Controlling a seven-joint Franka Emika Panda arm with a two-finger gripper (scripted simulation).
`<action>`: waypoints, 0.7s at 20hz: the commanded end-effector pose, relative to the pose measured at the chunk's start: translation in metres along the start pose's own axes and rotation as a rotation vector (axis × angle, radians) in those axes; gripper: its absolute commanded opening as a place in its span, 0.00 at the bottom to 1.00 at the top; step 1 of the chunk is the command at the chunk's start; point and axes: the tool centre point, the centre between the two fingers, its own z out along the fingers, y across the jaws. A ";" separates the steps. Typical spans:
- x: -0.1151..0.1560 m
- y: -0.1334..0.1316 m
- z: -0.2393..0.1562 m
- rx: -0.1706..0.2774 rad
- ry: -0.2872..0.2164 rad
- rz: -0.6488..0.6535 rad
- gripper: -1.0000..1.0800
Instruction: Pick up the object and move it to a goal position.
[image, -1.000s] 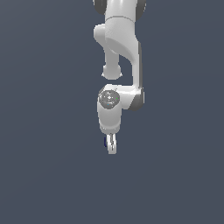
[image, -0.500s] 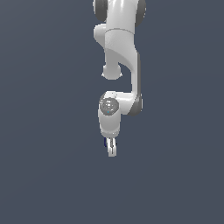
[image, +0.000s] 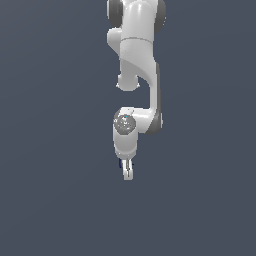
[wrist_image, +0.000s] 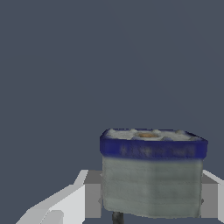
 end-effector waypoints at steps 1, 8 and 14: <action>0.000 0.000 0.000 0.000 0.000 0.000 0.00; 0.002 0.000 -0.001 0.001 0.000 0.000 0.00; 0.032 0.000 -0.013 0.001 0.000 0.000 0.00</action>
